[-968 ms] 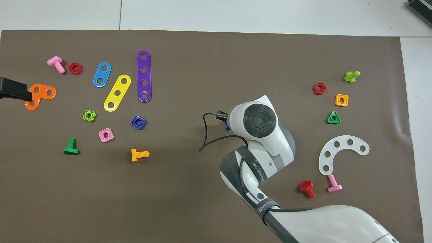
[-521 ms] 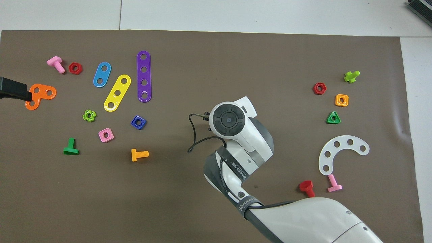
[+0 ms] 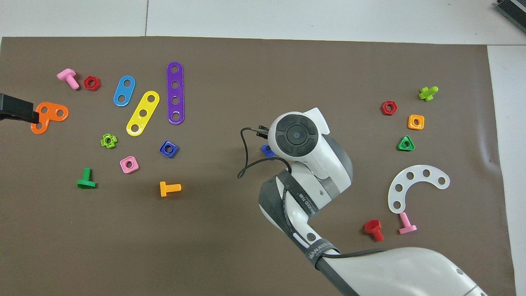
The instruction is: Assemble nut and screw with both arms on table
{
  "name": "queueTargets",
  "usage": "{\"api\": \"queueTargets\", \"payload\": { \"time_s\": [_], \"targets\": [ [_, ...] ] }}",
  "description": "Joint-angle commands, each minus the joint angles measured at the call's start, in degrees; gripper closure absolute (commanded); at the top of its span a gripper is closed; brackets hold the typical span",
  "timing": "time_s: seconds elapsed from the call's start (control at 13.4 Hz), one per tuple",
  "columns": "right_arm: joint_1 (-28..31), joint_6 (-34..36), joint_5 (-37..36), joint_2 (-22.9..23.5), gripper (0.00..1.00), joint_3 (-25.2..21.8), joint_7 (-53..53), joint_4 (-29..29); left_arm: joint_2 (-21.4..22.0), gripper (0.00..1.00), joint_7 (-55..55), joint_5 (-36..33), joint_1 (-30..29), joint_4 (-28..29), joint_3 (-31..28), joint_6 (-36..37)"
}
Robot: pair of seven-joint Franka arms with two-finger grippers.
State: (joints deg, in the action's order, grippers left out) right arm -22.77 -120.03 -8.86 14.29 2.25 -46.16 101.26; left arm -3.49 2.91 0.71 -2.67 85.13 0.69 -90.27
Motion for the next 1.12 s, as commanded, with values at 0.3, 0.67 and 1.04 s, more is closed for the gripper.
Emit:
{"api": "queueTargets", "payload": {
  "time_s": [0.3,0.67,1.04],
  "targets": [
    [15.6,10.9,8.3,-12.4,0.0,0.0,22.6,0.9,1.7,0.0,-0.2,-1.1,-0.1,2.1,0.1,-0.8],
    [21.4,19.5,7.4,-14.1,0.0,-0.1,30.1,-4.8,1.7,0.0,-0.2,-1.1,-0.1,2.1,0.1,-0.8],
    [22.9,24.7,8.2,-14.2,0.0,-0.2,32.2,-8.8,1.7,0.0,-0.2,-1.1,-0.1,2.0,0.1,-0.8]
  ]
}}
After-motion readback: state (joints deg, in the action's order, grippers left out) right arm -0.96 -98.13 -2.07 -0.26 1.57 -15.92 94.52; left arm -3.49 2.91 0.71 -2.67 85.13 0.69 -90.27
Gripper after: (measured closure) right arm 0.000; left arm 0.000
